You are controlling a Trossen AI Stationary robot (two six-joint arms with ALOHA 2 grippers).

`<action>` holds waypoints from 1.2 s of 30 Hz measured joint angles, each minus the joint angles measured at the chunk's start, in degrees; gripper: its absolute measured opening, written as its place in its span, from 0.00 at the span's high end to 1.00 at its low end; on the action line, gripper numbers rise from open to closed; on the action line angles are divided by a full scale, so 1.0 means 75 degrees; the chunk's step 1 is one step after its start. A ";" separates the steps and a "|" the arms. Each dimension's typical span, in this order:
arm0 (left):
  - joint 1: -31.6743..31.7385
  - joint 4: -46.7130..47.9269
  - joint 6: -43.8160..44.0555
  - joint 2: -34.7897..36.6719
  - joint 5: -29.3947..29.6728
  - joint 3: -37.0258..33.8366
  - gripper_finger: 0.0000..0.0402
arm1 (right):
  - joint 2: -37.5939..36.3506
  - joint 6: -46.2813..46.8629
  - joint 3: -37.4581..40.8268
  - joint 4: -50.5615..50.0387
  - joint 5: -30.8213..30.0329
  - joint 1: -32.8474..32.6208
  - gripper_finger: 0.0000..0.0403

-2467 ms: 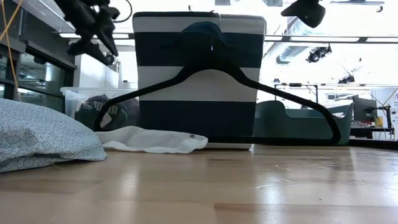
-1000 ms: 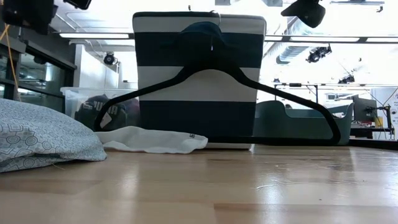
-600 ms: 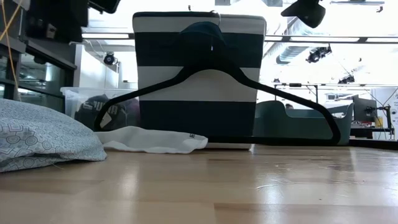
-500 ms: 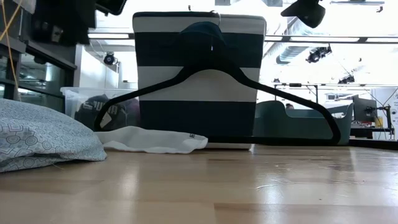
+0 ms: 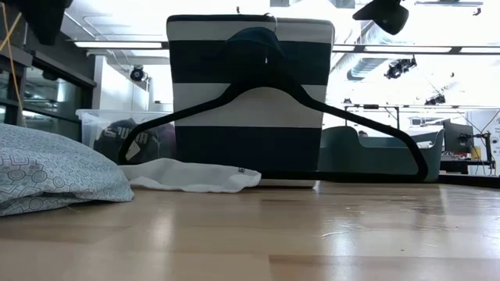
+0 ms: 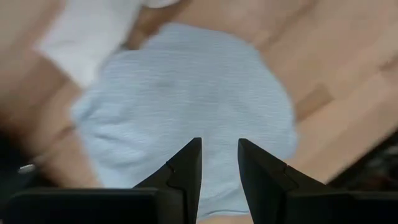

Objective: Pick & Place Cloths
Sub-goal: Put the white shirt into the blue bin

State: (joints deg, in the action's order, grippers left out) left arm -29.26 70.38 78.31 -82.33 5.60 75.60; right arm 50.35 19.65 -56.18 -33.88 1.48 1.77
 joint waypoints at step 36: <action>0.0677 -0.2703 0.1418 -0.1544 -0.1546 -0.2861 0.06 | 0.0003 0.0001 0.0000 -0.0019 0.0000 0.0001 0.41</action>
State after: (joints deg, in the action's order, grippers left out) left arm -24.18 50.11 88.95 -93.91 -6.00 54.14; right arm 50.37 19.66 -56.18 -34.02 1.48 1.78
